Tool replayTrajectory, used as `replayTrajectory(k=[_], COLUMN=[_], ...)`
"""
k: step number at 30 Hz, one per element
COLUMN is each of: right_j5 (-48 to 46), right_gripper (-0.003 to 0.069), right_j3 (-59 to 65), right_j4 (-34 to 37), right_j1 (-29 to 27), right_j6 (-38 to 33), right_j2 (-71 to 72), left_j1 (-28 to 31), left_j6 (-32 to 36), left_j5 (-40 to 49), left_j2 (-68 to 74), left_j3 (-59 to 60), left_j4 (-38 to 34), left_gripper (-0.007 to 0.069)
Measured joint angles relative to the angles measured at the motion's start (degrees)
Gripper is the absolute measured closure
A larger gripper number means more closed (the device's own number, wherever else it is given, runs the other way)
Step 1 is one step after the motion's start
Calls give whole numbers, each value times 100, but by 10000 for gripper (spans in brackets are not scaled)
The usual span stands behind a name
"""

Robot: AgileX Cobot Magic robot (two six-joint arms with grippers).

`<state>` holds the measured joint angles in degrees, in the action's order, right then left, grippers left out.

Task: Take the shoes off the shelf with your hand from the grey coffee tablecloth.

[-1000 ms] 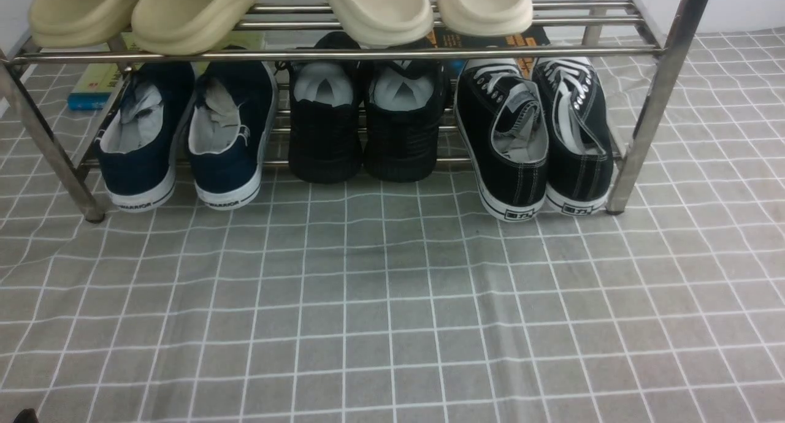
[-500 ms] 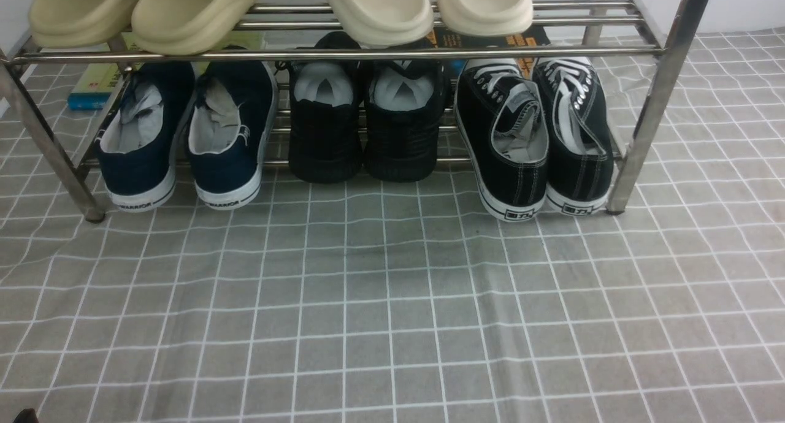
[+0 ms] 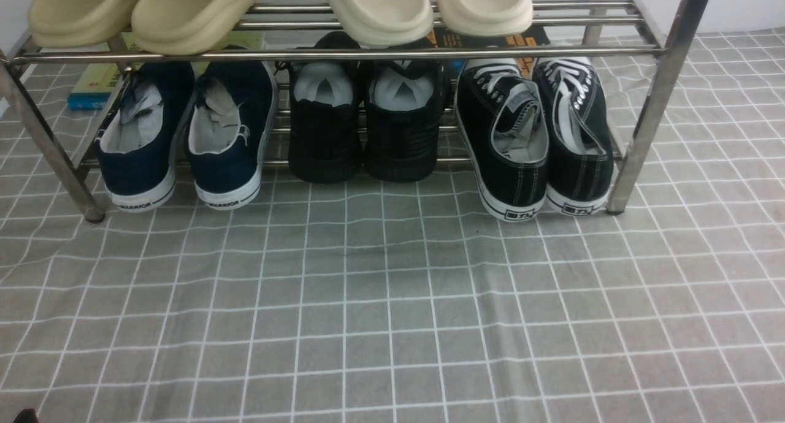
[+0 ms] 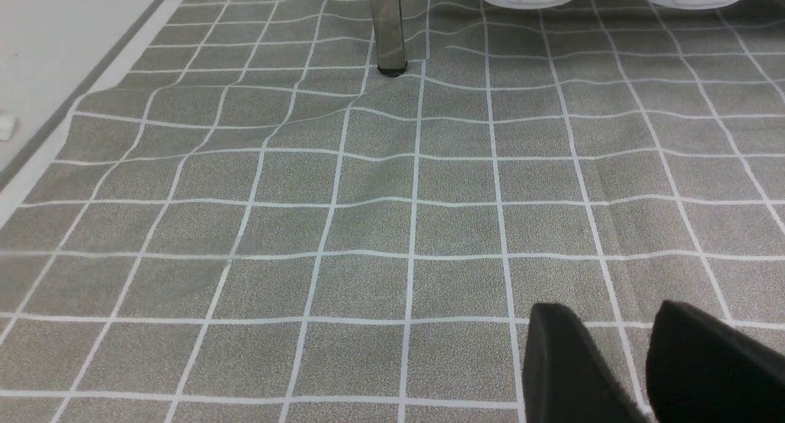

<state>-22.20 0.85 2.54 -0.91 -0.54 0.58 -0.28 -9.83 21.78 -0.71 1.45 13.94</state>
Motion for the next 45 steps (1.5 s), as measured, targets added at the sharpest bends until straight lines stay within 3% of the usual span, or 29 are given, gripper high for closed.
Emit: replayTrajectory(k=[2,6,9,15,24,28,29,34,45], right_j5=[6,-34,-52,255,1952,1964,1947,1158,-2510], right_gripper=[420,420,420,420,420,465,503,659,654], right_j3=[0,0,13,59,59,-282,-605,-1963,-4129], right_j4=[94,1663,2260,2543,2803,2618,2481,2083,1790], right_j1=[0,0,0,0,0,0,0,0,57], right_j6=[120,1387,1712,1794,1683,1257,955,-154,-653], right_j2=[0,0,0,0,0,-45,-189,-1418,-5526], left_j1=[0,0,0,0,0,0,0,0,0], left_j6=[0,0,0,0,0,0,0,0,0], left_j5=[0,0,0,0,0,0,0,0,0], left_j2=[0,0,0,0,0,0,0,0,0], left_j3=[0,0,0,0,0,0,0,0,0], left_j4=[0,0,0,0,0,0,0,0,0], left_gripper=[385,385,385,385,385,385,385,385,385])
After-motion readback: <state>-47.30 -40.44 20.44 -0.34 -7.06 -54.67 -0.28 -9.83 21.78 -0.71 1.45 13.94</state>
